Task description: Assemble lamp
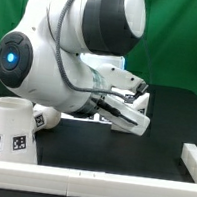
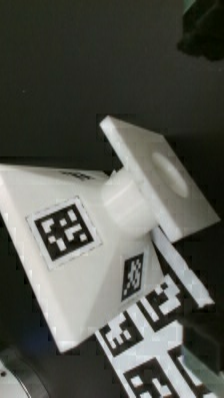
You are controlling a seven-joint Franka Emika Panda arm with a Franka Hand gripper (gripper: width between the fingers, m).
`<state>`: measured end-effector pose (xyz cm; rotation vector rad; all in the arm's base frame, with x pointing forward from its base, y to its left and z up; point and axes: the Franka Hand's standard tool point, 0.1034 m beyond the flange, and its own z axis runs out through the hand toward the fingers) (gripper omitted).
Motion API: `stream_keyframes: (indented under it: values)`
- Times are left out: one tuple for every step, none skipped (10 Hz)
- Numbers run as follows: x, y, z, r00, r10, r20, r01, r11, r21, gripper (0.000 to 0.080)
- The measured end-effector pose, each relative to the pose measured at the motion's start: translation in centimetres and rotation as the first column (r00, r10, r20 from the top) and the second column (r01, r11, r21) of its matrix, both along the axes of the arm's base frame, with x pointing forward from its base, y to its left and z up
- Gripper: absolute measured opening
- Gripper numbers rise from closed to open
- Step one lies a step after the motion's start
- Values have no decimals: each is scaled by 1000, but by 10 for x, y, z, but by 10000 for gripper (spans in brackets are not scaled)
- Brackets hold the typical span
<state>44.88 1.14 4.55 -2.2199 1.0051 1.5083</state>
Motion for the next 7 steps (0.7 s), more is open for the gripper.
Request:
stream_keyframes:
  values:
    - [-1, 5, 0, 999, -33, -1, 33, 999, 17, 698]
    - [-4, 7, 2, 1000, 9, -7, -9, 1000, 17, 698]
    - [-6, 14, 8, 992, 128, -16, -128, 992, 9, 698]
    - [-5, 21, 16, 975, 220, -26, -219, 975, 31, 698]
    - [-3, 23, 17, 964, 264, -14, -263, 964, 41, 698]
    - [-4, 23, 17, 966, 260, -14, -259, 965, 41, 698]
    - [-4, 22, 17, 966, 259, -14, -258, 965, 41, 698]
